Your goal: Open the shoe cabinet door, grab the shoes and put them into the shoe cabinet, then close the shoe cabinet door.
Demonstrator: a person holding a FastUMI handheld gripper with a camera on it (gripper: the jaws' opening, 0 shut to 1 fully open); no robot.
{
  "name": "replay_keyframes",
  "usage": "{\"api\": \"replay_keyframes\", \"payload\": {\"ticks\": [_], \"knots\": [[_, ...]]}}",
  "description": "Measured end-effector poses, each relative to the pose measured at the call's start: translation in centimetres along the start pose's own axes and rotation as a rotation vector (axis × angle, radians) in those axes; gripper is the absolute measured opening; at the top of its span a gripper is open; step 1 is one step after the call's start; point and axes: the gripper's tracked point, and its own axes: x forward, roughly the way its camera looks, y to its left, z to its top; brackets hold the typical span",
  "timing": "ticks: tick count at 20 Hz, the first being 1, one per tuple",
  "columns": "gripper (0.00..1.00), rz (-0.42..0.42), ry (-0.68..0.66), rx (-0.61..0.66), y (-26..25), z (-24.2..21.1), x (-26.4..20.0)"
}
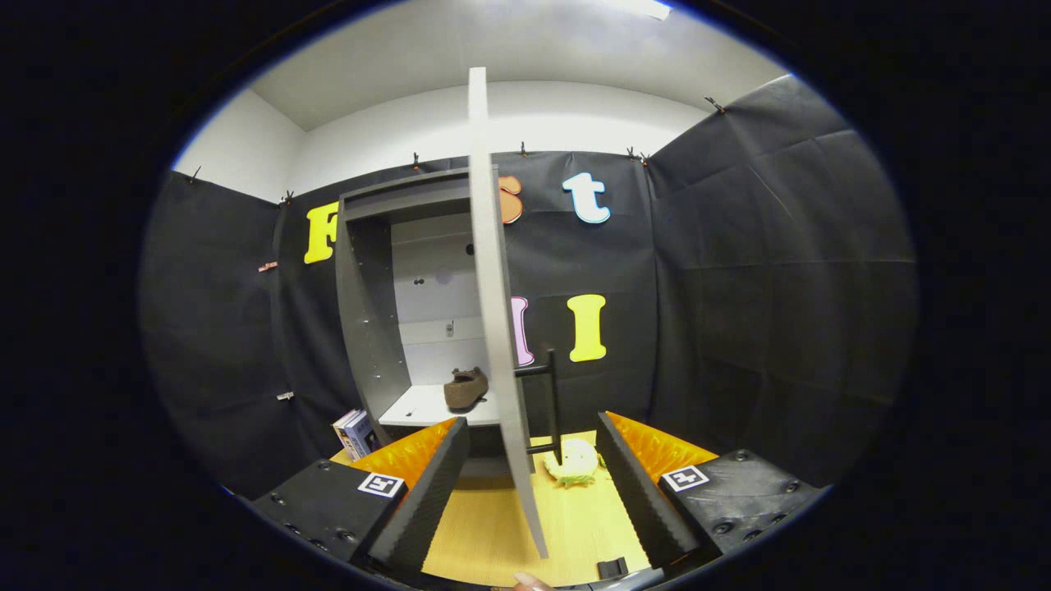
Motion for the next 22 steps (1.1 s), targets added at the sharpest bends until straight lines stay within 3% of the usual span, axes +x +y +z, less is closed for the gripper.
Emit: {"api": "replay_keyframes", "payload": {"ticks": [5, 12, 22], "knots": [[0.98, 0.001, 0.002, 0.009, -2.5, 0.1, 2.0], [0.98, 0.068, 0.056, 0.009, -2.4, -1.3, 6.6], [0.98, 0.132, 0.056, 0.039, -1.1, -1.8, 6.5]]}}
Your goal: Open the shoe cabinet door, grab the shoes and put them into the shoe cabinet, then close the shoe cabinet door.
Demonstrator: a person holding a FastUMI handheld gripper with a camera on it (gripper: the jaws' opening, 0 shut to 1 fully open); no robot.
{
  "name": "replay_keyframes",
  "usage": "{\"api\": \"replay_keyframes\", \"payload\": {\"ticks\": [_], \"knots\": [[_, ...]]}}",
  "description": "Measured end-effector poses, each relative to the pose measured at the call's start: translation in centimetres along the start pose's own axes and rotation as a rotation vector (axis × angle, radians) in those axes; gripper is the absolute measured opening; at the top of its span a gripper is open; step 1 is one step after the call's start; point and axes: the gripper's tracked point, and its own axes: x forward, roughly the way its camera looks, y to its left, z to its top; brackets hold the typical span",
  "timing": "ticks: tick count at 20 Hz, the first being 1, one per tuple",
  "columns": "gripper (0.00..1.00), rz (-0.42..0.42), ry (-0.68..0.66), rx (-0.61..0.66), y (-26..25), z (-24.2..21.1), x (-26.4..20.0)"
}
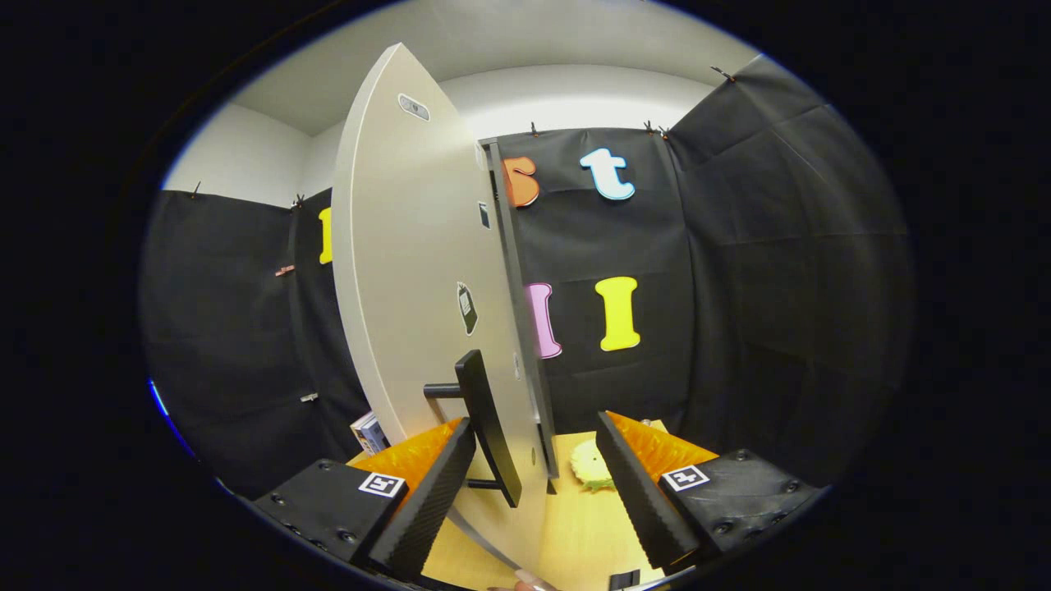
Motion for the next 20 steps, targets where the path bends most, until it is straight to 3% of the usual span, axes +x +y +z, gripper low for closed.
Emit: {"api": "replay_keyframes", "payload": {"ticks": [6, 16, 20], "knots": [[0.98, 0.01, -0.005, -0.018, 1.5, -0.2, 0.5], [0.98, -0.068, -0.014, 0.011, 2.9, -0.6, 1.7], [0.98, -0.042, -0.026, -0.002, 4.2, -0.6, 2.3]]}}
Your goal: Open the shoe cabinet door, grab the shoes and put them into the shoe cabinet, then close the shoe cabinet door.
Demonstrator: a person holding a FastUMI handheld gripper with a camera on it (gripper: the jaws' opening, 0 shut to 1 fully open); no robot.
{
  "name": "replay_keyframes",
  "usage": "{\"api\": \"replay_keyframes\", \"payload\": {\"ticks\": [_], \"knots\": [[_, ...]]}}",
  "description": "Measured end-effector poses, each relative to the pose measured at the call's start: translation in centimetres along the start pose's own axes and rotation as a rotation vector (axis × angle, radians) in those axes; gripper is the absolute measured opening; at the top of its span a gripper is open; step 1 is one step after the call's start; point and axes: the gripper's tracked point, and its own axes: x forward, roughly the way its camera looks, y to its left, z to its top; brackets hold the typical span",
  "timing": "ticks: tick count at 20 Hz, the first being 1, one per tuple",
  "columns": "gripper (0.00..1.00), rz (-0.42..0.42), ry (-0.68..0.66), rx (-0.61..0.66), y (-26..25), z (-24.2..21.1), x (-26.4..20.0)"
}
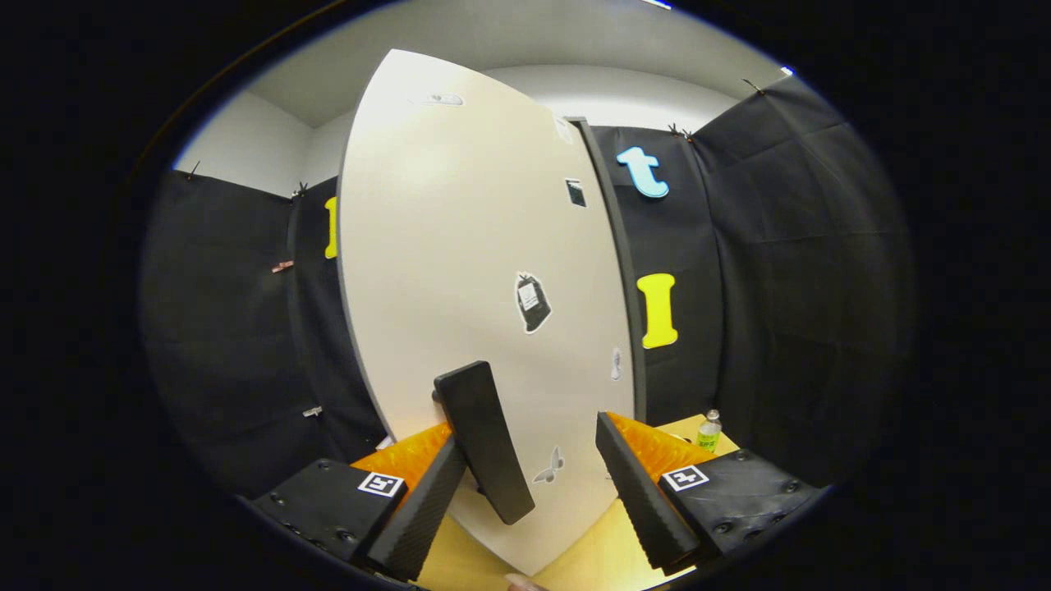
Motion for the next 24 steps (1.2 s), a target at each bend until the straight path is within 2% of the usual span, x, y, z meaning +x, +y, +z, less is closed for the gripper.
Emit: {"api": "replay_keyframes", "payload": {"ticks": [5, 12, 24], "knots": [[1.0, 0.042, -0.006, -0.036, 1.2, 0.0, 0.6], [0.98, 0.049, 0.005, -0.046, 1.6, -0.4, 0.7], [0.97, 0.013, -0.018, -0.093, 0.8, 0.0, 1.2]]}}
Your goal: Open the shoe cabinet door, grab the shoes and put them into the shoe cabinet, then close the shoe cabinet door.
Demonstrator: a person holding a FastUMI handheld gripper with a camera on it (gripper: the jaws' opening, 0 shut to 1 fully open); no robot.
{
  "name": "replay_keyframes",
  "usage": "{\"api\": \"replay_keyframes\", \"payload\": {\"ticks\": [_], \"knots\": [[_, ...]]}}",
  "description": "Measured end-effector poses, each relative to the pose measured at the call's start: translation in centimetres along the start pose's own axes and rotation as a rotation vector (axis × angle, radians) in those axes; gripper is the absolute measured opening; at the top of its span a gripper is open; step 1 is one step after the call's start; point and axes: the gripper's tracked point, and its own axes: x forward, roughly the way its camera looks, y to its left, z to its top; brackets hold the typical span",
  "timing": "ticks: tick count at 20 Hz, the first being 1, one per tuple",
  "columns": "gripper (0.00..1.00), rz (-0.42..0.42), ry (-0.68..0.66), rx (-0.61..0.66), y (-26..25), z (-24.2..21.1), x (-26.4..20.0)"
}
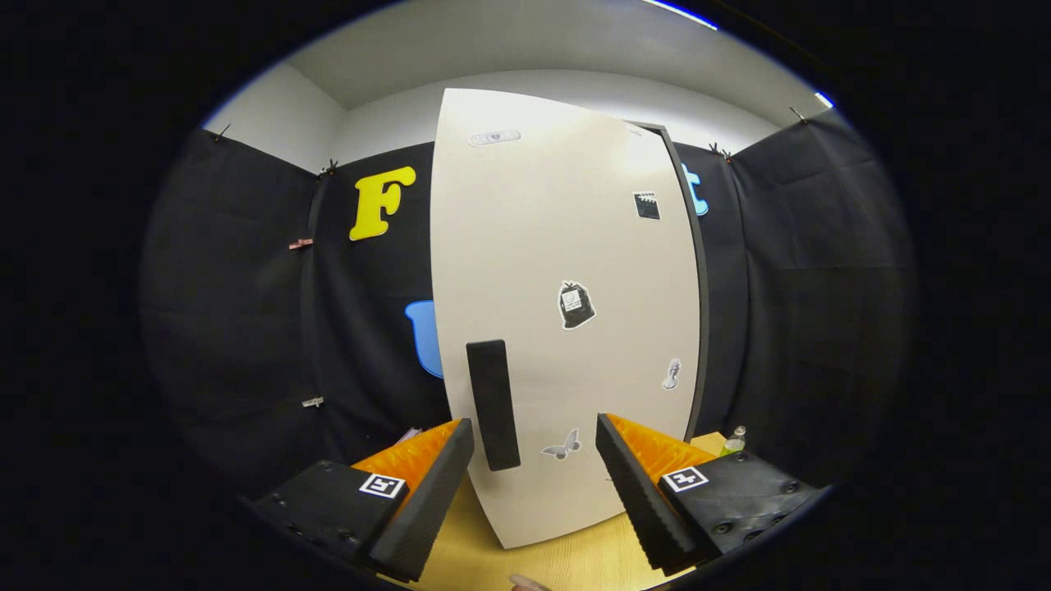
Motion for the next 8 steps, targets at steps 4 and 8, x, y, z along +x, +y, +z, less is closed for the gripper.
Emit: {"api": "replay_keyframes", "payload": {"ticks": [4, 8], "knots": [[0.97, -0.033, -0.008, -0.004, -0.5, 0.1, 0.0], [0.97, -0.102, -0.007, -0.035, -2.0, 0.2, -0.2]]}}
